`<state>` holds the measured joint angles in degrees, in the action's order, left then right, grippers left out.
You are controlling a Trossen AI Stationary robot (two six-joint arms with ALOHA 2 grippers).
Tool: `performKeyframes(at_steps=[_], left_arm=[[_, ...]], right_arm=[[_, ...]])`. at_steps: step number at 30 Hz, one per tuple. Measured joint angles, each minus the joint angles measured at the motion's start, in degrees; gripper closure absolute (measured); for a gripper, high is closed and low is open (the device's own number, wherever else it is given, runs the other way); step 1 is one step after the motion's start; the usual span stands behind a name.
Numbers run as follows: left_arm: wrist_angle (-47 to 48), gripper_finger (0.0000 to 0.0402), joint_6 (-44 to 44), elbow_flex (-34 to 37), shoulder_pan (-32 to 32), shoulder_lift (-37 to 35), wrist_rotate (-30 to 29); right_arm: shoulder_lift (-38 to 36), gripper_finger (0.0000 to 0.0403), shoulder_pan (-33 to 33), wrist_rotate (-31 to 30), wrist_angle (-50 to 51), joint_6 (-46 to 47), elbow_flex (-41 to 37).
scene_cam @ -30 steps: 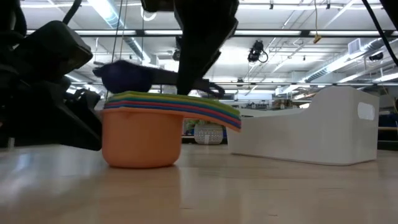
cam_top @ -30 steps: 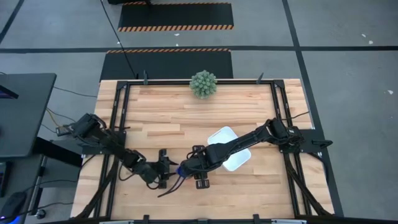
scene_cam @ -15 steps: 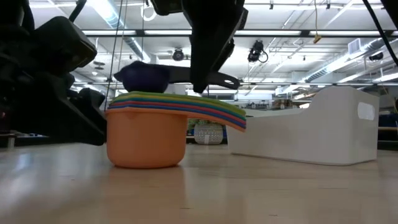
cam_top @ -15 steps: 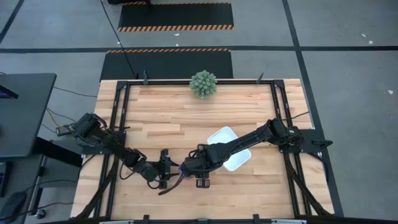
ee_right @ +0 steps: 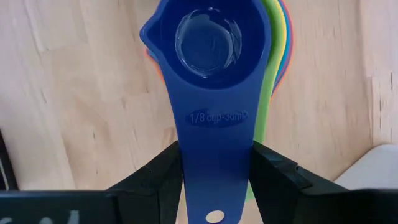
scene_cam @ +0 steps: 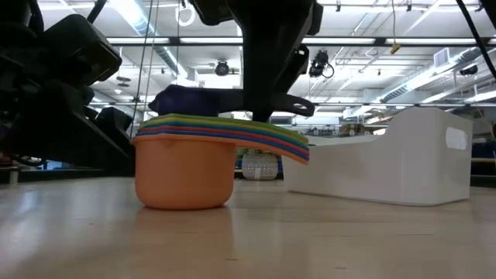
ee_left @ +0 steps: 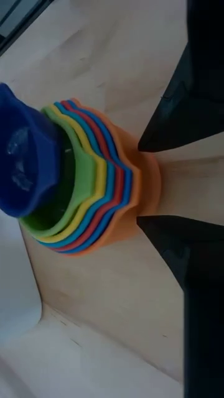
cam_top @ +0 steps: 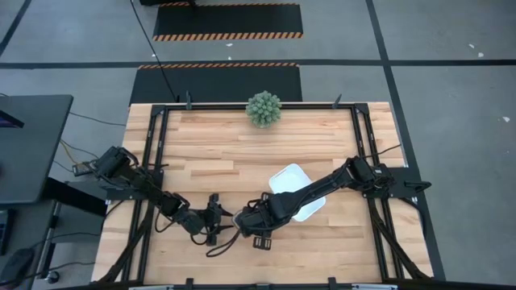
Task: Nest measuring cups in basket
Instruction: Stack the dark blue measuring cup on top of the green measuring cup
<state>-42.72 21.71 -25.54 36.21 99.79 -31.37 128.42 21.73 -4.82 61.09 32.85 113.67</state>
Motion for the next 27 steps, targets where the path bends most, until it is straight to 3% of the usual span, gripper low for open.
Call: performKeyframes(at_steps=[6,19,27], left_arm=[[-0.36,0.0219,-0.28,0.0,0.0,0.0,0.89],[0.08,0.0219,-1.66,0.01,0.02,-0.71,4.28],[9.78,0.0219,-0.84,0.05,0.02,-5.78,4.87]], right_arm=[[0.0,0.0229,0.01,0.13,-0.17,0.01,0.0],[-0.05,0.018,-0.19,-0.19,2.6,-1.59,0.98],[-0.26,0.0176,0.88,-4.63,3.95,-3.26,1.33]])
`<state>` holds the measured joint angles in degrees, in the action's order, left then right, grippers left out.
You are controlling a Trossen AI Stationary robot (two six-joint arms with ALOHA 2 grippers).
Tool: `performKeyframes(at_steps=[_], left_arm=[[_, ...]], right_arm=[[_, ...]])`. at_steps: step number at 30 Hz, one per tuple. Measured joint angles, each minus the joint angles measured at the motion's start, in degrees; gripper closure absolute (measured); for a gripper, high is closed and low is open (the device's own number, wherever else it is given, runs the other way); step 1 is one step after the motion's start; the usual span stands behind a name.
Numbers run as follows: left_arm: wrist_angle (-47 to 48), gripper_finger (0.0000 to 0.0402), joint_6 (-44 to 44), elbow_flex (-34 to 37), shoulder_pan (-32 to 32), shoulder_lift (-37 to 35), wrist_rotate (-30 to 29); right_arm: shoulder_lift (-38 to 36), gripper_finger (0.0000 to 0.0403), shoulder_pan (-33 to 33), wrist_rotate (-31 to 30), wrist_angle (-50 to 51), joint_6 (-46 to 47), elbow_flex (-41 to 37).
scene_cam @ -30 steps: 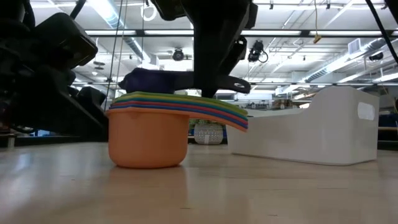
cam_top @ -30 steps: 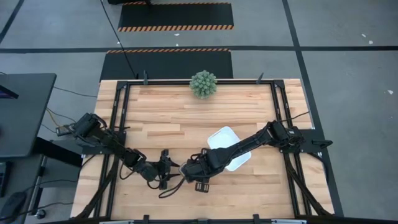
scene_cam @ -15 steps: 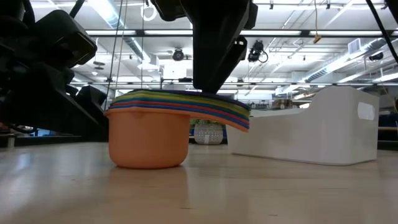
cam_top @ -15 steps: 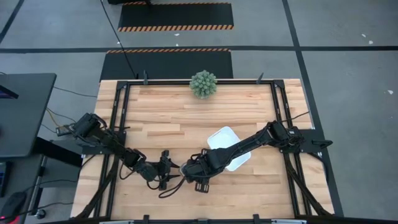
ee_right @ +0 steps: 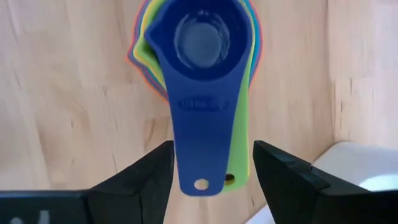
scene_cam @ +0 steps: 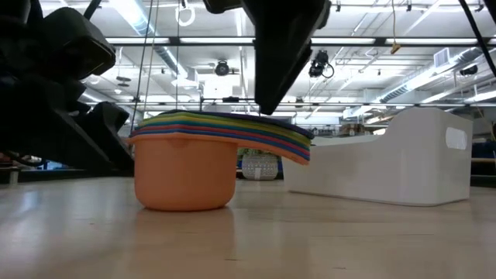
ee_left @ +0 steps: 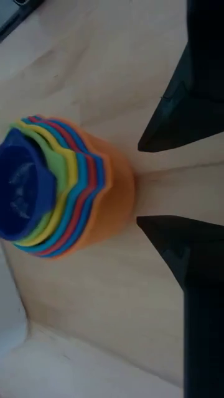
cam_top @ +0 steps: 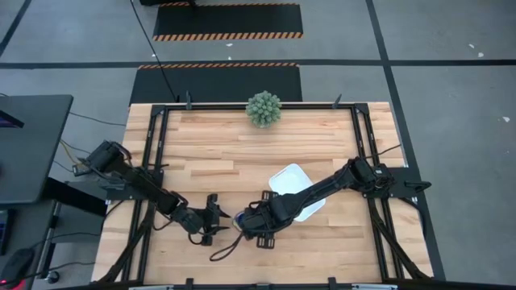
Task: Nest measuring cups in basket
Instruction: Stack the dark blue measuring cup on top of the green measuring cup
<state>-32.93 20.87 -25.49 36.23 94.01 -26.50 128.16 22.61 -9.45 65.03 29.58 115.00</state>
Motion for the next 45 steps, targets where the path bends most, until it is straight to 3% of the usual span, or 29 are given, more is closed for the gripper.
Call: performKeyframes(at_steps=[7,18,24,30,38,45], left_arm=[[9.39,0.0219,0.94,0.0,0.0,-5.99,2.4],[15.76,0.0219,1.42,0.0,0.02,-12.45,2.84],[16.17,0.0219,1.83,0.0,0.42,-12.43,3.32],[16.14,0.0219,2.49,0.0,0.39,-12.41,3.3],[16.16,0.0219,2.53,0.0,0.39,-12.4,3.89],[16.39,0.0219,2.56,0.0,0.37,-12.39,3.89]], right_arm=[[0.0,0.0162,0.95,0.12,0.19,-3.81,0.31],[0.13,0.005,0.62,-1.06,-4.82,-1.39,-0.68],[0.28,0.0031,-0.1,-0.13,-9.04,-2.97,-6.87],[0.28,0.0063,-1.76,2.68,-9.81,-6.97,-9.37],[0.28,0.0149,-3.64,9.94,-9.99,-8.79,-9.5],[0.28,0.0213,-4.0,10.65,-8.53,-9.92,-9.5]])
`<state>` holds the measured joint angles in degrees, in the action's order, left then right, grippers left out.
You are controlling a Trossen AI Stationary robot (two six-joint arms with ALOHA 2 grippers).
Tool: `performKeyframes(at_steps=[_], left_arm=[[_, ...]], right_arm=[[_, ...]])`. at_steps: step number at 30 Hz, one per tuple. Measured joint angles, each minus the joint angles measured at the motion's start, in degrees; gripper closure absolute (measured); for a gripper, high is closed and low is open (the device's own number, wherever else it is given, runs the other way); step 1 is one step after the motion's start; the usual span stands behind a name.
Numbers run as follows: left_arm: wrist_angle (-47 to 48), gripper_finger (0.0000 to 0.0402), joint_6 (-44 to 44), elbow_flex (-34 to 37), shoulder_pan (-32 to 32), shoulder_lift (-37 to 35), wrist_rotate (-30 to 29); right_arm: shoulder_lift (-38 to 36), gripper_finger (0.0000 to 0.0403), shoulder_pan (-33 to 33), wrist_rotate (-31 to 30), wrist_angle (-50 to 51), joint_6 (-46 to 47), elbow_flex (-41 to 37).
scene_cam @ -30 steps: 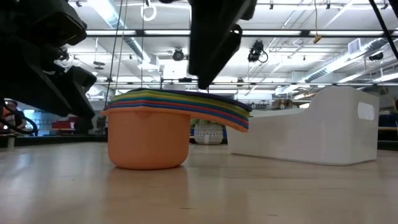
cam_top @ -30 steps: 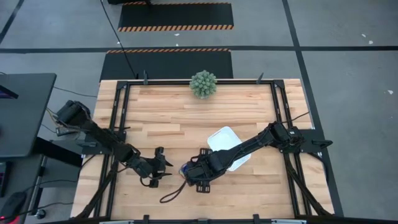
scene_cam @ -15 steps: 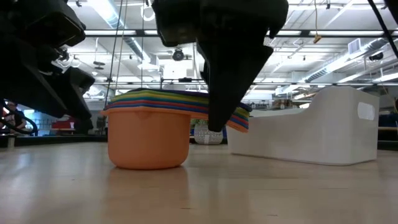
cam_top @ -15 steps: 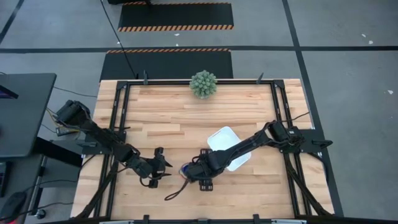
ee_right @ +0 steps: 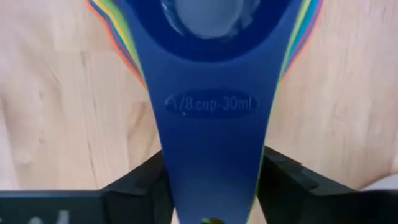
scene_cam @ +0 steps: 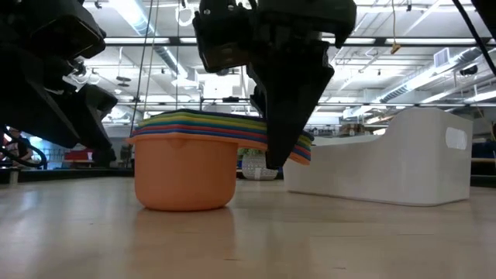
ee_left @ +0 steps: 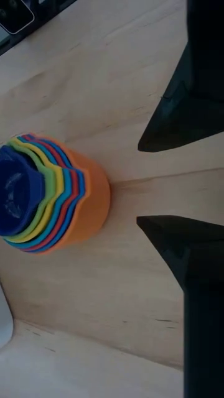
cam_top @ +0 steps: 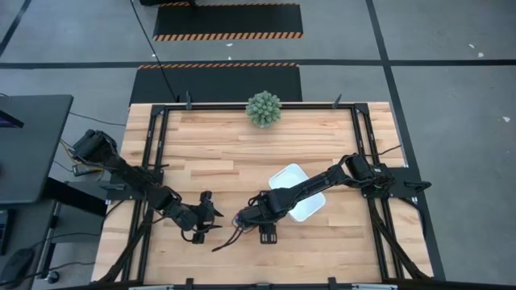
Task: Nest measuring cups in basket
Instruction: Stack the dark blue measuring cup on top of the green measuring cup
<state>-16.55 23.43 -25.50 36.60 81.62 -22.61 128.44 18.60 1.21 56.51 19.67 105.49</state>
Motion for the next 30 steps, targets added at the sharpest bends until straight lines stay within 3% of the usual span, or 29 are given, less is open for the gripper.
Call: performKeyframes(at_steps=[5,15,22,30], left_arm=[[0.1,0.0219,0.31,0.0,0.0,0.01,0.01],[0.19,0.0219,0.39,0.0,0.0,0.01,0.0],[0.19,0.0219,0.41,0.0,0.0,0.01,0.74],[0.19,0.0219,0.36,-0.04,0.02,-0.39,2.56]], right_arm=[[-0.02,0.0231,-0.1,0.28,0.46,-1.09,0.0],[-0.07,0.0214,-0.72,5.51,0.4,-4.73,0.02],[-0.09,0.0224,-0.87,4.66,0.58,-3.06,0.2],[-0.15,0.0181,-0.98,4.44,1.33,0.13,3.22]])
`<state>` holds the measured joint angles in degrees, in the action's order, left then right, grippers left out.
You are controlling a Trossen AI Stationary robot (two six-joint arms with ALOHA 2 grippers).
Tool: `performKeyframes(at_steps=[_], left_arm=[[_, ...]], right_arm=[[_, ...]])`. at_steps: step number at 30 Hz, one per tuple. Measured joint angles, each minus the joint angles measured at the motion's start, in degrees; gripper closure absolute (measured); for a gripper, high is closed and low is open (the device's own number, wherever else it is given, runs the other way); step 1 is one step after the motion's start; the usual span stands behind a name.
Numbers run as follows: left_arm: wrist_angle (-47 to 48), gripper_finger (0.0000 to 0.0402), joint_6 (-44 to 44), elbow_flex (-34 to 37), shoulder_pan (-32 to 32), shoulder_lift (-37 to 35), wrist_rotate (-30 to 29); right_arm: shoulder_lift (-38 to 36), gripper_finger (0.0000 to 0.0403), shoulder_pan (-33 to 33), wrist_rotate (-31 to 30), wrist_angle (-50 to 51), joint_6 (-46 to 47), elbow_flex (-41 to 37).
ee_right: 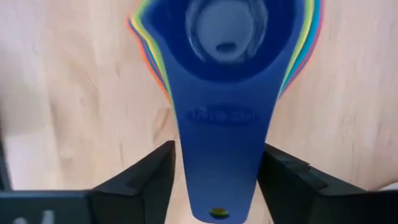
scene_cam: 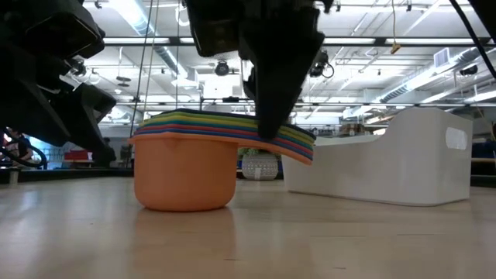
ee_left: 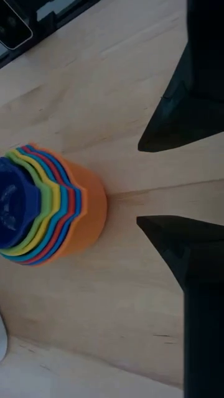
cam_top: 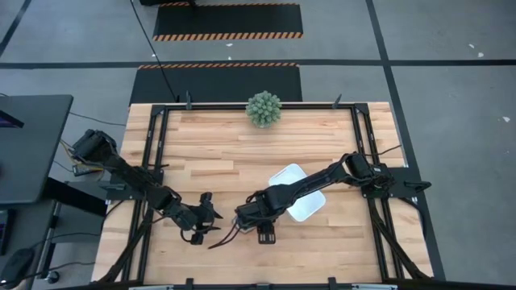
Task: Nest measuring cups in basket
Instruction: Stack the dark blue measuring cup on top of the green measuring cup, then put the stacked measuring cups into the white bin
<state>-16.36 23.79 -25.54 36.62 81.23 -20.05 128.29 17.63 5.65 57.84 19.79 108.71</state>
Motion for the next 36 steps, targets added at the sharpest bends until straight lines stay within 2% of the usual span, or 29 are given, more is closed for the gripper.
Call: performKeyframes(at_steps=[6,12,16,21,28,36], left_arm=[[0.02,0.0219,0.68,0.0,0.27,0.0,0.2],[0.04,0.0219,0.79,0.0,0.72,0.0,-0.01],[0.0,0.0219,1.12,0.0,0.72,0.0,-0.5],[-2.8,0.0219,1.23,0.02,0.72,2.42,-4.12],[-12.37,0.0219,-0.89,0.02,-0.08,8.79,-4.3],[-13.1,0.0219,-0.48,0.04,-0.2,9.99,-4.16]], right_arm=[[-0.11,0.0146,0.46,-3.58,-1.34,1.5,-0.07],[-0.13,0.0145,1.0,-4.47,-5.42,1.7,-2.69],[-0.06,0.0154,0.98,-4.76,-9.57,1.7,-5.39],[-0.02,0.0174,0.98,-4.74,-11.8,1.21,-8.04],[-0.02,0.0213,1.01,-5.49,-13.1,0.55,-8.13],[-0.02,0.0242,0.61,-5.64,-13.18,0.04,-8.13]])
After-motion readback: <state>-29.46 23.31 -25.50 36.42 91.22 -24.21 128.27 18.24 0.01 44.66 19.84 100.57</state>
